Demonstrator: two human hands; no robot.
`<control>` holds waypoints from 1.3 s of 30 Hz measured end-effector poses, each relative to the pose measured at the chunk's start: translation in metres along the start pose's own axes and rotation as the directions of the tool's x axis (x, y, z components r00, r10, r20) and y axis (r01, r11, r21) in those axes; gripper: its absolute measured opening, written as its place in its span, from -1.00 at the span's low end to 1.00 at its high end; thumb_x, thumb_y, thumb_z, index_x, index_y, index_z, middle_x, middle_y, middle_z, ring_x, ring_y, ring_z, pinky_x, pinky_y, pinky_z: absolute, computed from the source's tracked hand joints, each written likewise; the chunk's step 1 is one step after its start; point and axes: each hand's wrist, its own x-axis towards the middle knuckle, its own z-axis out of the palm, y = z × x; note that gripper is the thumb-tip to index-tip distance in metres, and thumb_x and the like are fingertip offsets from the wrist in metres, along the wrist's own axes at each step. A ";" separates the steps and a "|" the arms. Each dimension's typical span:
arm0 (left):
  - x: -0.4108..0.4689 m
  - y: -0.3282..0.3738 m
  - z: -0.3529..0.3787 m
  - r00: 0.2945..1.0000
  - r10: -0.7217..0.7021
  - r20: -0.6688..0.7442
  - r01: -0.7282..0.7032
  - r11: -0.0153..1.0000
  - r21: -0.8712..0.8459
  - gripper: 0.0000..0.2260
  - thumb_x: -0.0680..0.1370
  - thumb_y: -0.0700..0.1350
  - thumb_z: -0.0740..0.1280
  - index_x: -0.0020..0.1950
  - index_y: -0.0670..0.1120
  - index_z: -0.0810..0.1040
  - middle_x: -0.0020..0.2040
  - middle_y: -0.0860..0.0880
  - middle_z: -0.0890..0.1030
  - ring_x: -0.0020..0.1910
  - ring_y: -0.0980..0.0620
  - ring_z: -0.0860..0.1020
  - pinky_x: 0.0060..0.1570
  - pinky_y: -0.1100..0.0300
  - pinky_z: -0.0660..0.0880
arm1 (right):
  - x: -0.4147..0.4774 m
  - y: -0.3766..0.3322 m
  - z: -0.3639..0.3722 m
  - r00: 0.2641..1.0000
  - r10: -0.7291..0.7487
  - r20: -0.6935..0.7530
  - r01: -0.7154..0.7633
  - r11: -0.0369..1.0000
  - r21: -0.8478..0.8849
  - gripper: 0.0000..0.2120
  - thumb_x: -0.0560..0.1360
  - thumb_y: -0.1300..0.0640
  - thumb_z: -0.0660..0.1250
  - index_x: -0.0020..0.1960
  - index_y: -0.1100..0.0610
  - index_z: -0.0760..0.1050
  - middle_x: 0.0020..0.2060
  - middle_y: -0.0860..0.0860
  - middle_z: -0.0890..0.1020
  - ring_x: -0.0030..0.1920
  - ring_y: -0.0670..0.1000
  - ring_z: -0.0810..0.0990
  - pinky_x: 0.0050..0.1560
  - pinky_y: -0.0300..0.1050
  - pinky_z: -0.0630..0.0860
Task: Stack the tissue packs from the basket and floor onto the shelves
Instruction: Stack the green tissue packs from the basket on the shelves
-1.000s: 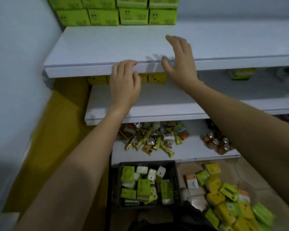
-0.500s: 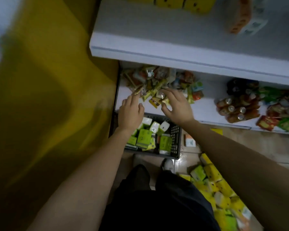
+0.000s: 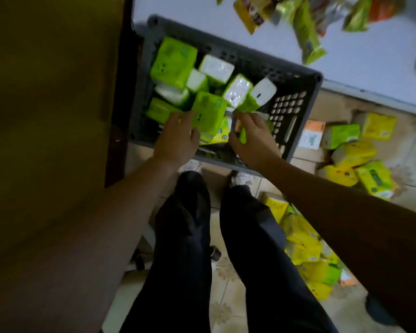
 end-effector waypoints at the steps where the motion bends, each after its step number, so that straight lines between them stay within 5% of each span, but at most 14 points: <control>1: 0.012 -0.009 0.019 0.999 -0.014 0.034 0.014 1.000 0.000 -0.40 0.42 -0.01 0.02 0.40 -0.23 0.33 0.29 -0.32 0.37 0.29 -0.24 0.36 0.29 0.04 0.27 | 0.009 0.012 0.016 0.999 0.016 0.042 -0.016 1.000 0.000 -0.51 0.51 0.11 0.27 0.40 0.17 0.30 0.30 0.19 0.39 0.30 0.17 0.38 0.21 -0.05 0.34; 10: 0.113 -0.064 0.106 0.995 -0.088 0.052 0.082 0.991 0.109 -0.57 0.61 -0.07 0.12 0.49 -0.04 0.20 0.37 -0.26 0.34 0.34 -0.25 0.29 0.33 0.01 0.16 | 0.093 0.061 0.127 0.958 0.120 0.259 -0.171 0.968 0.185 -0.37 0.53 0.08 0.25 0.51 0.03 0.04 0.42 0.17 0.26 0.39 0.17 0.28 0.34 -0.05 0.25; 13: 0.116 -0.058 0.107 0.989 -0.144 0.029 0.145 0.989 -0.026 -0.59 0.62 -0.08 0.12 0.47 -0.05 0.21 0.37 -0.20 0.39 0.36 -0.15 0.31 0.35 0.11 0.10 | 0.103 0.055 0.140 0.941 0.237 0.242 -0.318 0.863 0.393 -0.40 0.51 0.08 0.28 0.49 0.04 0.12 0.37 0.14 0.33 0.31 0.15 0.40 0.32 0.03 0.36; 15: 0.105 -0.049 0.107 0.979 -0.202 -0.007 0.196 0.958 -0.208 -0.55 0.56 -0.01 0.16 0.45 -0.06 0.26 0.35 -0.18 0.41 0.35 -0.13 0.34 0.37 0.08 0.17 | 0.094 0.051 0.136 0.927 0.323 0.189 -0.374 0.772 0.513 -0.43 0.49 0.12 0.31 0.45 0.04 0.22 0.33 0.07 0.33 0.20 0.02 0.46 0.24 -0.10 0.42; 18: 0.070 -0.028 0.100 0.948 -0.317 0.011 0.262 0.764 -0.589 -0.39 0.40 0.08 0.18 0.41 -0.13 0.32 0.32 -0.18 0.44 0.29 -0.10 0.41 0.25 0.14 0.36 | 0.059 0.041 0.111 0.902 0.405 0.153 -0.412 0.694 0.591 -0.48 0.48 0.16 0.32 0.42 0.06 0.30 0.31 0.04 0.30 0.20 -0.04 0.42 0.28 -0.16 0.37; 22: 0.017 0.010 0.072 0.911 -0.405 0.071 0.317 0.581 -0.750 -0.35 0.36 0.06 0.28 0.40 -0.18 0.32 0.32 -0.24 0.43 0.29 -0.12 0.43 0.23 0.13 0.40 | -0.003 0.017 0.057 0.911 0.396 0.114 -0.382 0.708 0.594 -0.52 0.50 0.23 0.28 0.39 0.05 0.33 0.26 0.06 0.33 0.13 -0.09 0.39 0.06 -0.50 0.36; 26: -0.042 0.042 0.023 0.880 -0.429 0.204 0.409 0.467 -0.784 -0.15 0.20 0.12 0.47 0.42 0.29 0.17 0.37 -0.14 0.32 0.26 -0.15 0.45 0.20 -0.12 0.46 | -0.061 -0.025 -0.010 0.911 0.408 0.066 -0.361 0.708 0.607 -0.49 0.42 0.06 0.28 0.36 0.06 0.37 0.28 0.12 0.38 0.20 0.01 0.44 0.22 -0.16 0.41; 28: -0.080 0.068 -0.017 0.878 -0.418 0.231 0.408 0.405 -0.818 -0.12 0.25 0.06 0.49 0.44 0.33 0.06 0.38 0.00 0.35 0.24 -0.08 0.48 0.12 -0.14 0.51 | -0.092 -0.053 -0.048 0.912 0.411 0.000 -0.319 0.709 0.629 -0.46 0.38 0.02 0.28 0.35 0.09 0.38 0.23 0.13 0.39 0.13 -0.04 0.42 0.17 -0.29 0.34; 31: -0.130 0.105 -0.072 0.880 -0.399 0.257 0.407 0.357 -0.841 -0.32 0.49 -0.12 0.37 0.49 0.15 0.10 0.27 0.07 0.40 0.13 -0.01 0.51 -0.21 0.11 0.57 | -0.137 -0.096 -0.104 0.925 0.374 -0.068 -0.249 0.731 0.635 -0.47 0.41 0.03 0.30 0.36 0.10 0.38 0.23 0.13 0.35 0.18 0.00 0.40 0.05 -0.42 0.24; 34: -0.181 0.149 -0.122 0.900 -0.385 0.205 0.352 0.364 -0.862 -0.63 0.52 -0.14 0.34 0.26 0.04 0.30 0.11 0.00 0.48 -0.12 0.08 0.54 -0.50 0.30 0.50 | -0.178 -0.137 -0.152 0.937 0.337 -0.095 -0.213 0.764 0.609 -0.54 0.53 0.10 0.28 0.41 0.07 0.31 0.37 0.14 0.23 0.37 0.06 0.29 0.18 -0.37 0.18; 39: -0.221 0.210 -0.195 0.950 -0.310 0.034 0.154 0.372 -0.915 -0.57 0.49 -0.07 0.37 0.29 -0.06 0.28 0.23 -0.09 0.50 0.07 -0.11 0.57 -0.32 0.19 0.50 | -0.212 -0.196 -0.227 0.978 0.140 -0.156 -0.038 0.851 0.524 -0.43 0.53 -0.05 0.26 0.48 0.00 0.18 0.51 0.14 -0.03 0.52 0.07 -0.04 0.47 -0.04 0.04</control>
